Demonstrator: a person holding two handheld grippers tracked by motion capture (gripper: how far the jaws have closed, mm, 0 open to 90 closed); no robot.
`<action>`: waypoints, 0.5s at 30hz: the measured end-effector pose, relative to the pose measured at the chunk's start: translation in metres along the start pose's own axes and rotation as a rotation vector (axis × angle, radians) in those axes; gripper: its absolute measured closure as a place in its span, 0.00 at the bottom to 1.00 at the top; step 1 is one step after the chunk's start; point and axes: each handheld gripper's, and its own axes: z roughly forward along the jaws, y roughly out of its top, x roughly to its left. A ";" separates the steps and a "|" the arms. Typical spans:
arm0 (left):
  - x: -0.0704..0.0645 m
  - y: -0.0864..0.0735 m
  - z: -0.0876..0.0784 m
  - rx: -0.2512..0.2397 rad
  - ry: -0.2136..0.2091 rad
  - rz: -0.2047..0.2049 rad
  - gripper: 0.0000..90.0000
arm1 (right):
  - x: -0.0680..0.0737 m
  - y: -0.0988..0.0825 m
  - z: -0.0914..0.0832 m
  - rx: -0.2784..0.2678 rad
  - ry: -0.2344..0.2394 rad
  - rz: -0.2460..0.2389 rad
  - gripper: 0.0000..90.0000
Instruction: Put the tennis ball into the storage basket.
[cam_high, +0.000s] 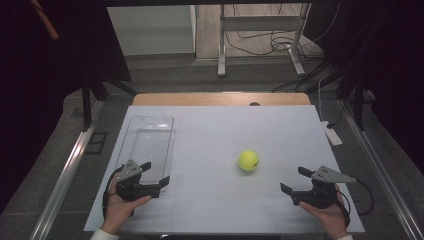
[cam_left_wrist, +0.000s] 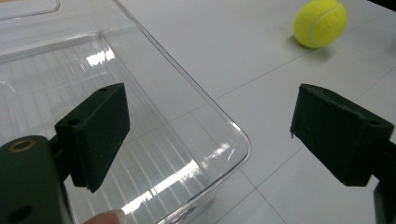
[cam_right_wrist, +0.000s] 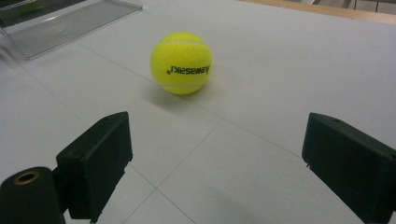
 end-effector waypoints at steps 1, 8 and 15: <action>0.000 0.000 0.000 -0.002 0.002 0.001 0.14 | 0.000 0.000 0.000 0.000 0.001 0.000 0.10; 0.001 0.000 -0.001 -0.003 0.008 0.000 0.14 | -0.003 -0.003 -0.001 -0.003 0.003 0.017 0.10; -0.002 0.000 -0.001 -0.004 0.012 0.008 0.14 | 0.000 -0.002 0.000 0.004 0.009 0.007 0.10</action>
